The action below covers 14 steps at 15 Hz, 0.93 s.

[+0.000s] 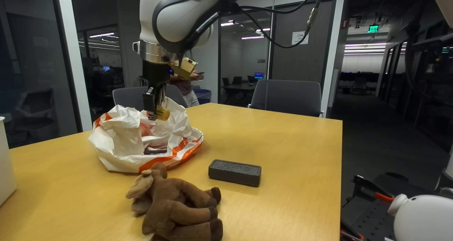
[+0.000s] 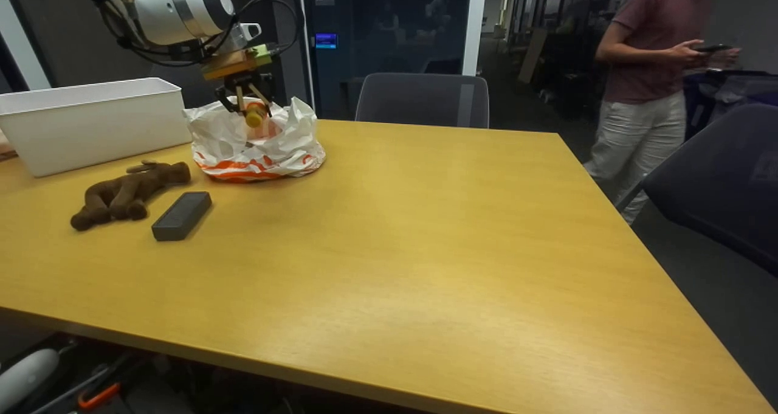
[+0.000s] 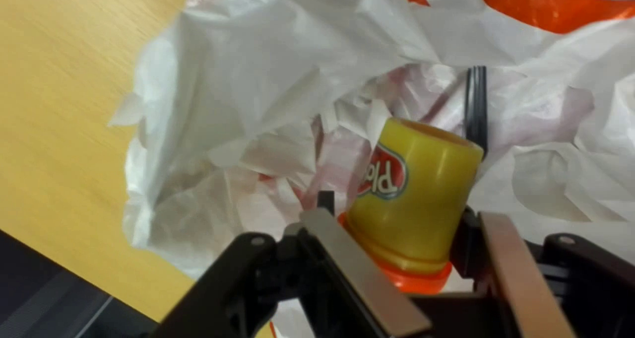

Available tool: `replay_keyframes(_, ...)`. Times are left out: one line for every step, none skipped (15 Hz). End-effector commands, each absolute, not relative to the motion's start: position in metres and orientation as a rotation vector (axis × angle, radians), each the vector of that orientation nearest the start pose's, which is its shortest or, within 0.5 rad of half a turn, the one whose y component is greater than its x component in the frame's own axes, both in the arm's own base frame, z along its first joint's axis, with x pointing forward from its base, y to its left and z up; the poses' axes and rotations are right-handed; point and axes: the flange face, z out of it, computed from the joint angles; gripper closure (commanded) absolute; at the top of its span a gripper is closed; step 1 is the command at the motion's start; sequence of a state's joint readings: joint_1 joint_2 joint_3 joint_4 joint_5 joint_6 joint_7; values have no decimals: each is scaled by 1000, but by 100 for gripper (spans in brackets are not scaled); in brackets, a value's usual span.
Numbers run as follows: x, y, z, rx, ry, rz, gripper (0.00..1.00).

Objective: Put the yellow container, the duster and the moose toy in the plastic, then pull up the plastic

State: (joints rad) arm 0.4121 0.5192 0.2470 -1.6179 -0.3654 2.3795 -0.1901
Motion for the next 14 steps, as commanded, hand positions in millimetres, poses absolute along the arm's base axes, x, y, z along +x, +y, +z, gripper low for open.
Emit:
replay_keyframes(585, 424, 369, -2679, -1541, -480, 22)
replay_keyframes(584, 424, 371, -2674, -1534, -465, 17)
replay_keyframes(583, 422, 373, -2688, -1519, -453, 9)
replay_keyframes(582, 420, 376, -2691, -1503, -453, 2)
replay_keyframes(580, 418, 378, -2699, -1490, -440, 0)
replay_keyframes(578, 413, 382, -2738, -1429, -426, 0)
replay_keyframes(575, 406, 384, -2787, -1350, -385, 0)
replay_keyframes(565, 407, 378, -2837, -1272, -328, 0)
replay_keyframes(560, 401, 378, -2880, -1199, -293, 0)
replay_keyframes(550, 391, 378, -2899, -1131, -232, 0)
replay_keyframes(541, 385, 380, -2906, -1080, -192, 0)
replay_keyframes(530, 380, 381, -2908, -1032, -160, 0)
replay_keyframes(518, 374, 383, -2920, -978, -127, 0)
replay_keyframes(505, 368, 384, -2915, -942, -99, 0)
